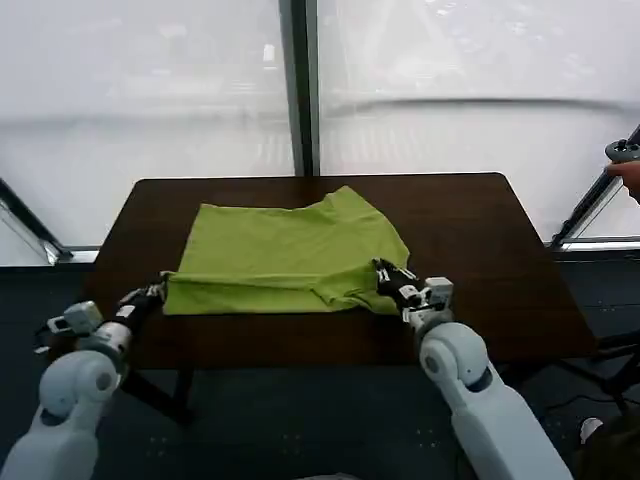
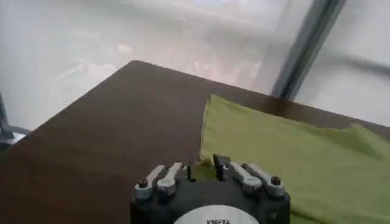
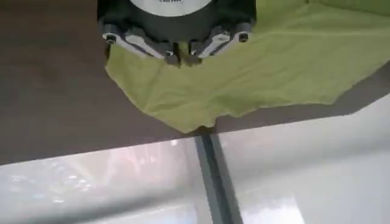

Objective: Fold and organize the clothes.

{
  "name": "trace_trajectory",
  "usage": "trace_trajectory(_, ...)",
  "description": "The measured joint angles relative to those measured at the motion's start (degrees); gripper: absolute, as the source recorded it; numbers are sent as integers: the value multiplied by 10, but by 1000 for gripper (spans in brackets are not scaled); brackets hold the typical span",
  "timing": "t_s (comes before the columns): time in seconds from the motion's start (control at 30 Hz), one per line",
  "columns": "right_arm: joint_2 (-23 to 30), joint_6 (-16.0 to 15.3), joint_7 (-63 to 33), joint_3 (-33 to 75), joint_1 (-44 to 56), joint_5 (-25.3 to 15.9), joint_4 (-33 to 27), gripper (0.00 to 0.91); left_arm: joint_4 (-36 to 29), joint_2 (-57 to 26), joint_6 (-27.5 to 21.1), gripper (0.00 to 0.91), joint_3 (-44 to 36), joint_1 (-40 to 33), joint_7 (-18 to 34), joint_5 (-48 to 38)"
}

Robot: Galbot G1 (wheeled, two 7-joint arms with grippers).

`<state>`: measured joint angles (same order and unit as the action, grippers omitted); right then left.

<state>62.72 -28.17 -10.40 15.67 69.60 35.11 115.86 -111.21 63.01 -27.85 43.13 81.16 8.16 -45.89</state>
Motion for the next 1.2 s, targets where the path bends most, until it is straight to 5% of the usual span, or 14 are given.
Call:
trace_trajectory(0.33,-81,-36,15,56,85,6,61,878,-46,10,-26,878,15,40,7,1)
trace_trajectory(0.77,-81,-38,21,37,97,-7,54,858,-52,29,-25,878,1,67,6,28)
trace_trajectory(0.83,-81,-38,20,34,98,-8,54,761,-47,30,-24,673,1,67,6,29)
trace_trajectory(0.87,-81,-38,20,33,98,-9,53,692,-45,31,-24,322,0,68,6,29)
trace_trajectory(0.9,-81,-38,20,32,99,-9,52,673,-44,31,-24,176,0,68,6,29)
trace_trajectory(1.0,-81,-37,20,29,100,-10,49,566,-41,34,-24,29,-2,70,6,29)
trace_trajectory(1.03,-81,-37,20,28,100,-10,48,488,-39,35,-25,0,-3,70,6,29)
trace_trajectory(1.13,-82,-37,20,28,101,-9,47,39,-36,36,-25,0,-3,71,6,29)
trace_trajectory(1.2,-84,-36,17,29,101,-7,47,0,-34,36,-25,0,-3,71,6,29)
